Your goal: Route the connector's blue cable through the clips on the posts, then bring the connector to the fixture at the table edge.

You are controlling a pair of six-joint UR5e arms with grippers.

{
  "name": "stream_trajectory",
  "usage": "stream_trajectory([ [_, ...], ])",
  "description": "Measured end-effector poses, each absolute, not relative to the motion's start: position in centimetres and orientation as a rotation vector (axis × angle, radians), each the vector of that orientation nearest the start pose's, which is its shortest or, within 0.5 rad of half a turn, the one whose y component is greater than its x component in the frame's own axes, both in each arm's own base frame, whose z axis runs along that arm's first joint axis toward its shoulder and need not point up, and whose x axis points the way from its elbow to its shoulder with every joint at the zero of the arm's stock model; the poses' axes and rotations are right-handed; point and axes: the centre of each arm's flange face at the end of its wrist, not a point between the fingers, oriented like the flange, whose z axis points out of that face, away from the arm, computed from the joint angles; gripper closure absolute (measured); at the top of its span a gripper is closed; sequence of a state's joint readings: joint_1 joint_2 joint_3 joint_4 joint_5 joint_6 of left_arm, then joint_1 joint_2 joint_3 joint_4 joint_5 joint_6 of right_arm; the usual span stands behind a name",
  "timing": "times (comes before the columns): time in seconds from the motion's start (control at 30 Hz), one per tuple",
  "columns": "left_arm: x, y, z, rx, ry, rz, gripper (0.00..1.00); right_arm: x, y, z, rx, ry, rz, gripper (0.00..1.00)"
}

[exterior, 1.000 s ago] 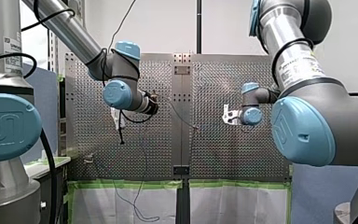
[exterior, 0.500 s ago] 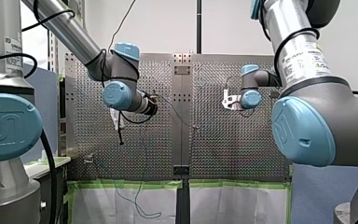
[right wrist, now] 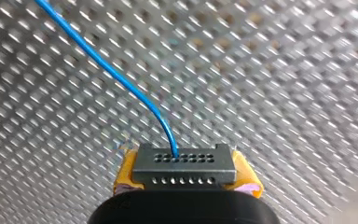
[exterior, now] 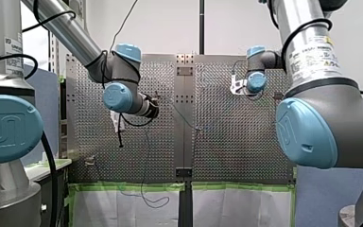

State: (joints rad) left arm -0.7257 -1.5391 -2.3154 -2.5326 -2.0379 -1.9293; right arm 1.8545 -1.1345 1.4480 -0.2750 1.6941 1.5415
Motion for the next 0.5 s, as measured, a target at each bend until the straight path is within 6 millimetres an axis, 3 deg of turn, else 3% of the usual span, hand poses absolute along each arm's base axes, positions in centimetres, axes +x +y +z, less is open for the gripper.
stream_trajectory([
  [0.5, 21.1, -30.6, 22.2, -0.038, 1.682, -0.424, 0.0, 26.8, -56.3, 39.6, 1.297, -1.148, 1.227, 1.0],
])
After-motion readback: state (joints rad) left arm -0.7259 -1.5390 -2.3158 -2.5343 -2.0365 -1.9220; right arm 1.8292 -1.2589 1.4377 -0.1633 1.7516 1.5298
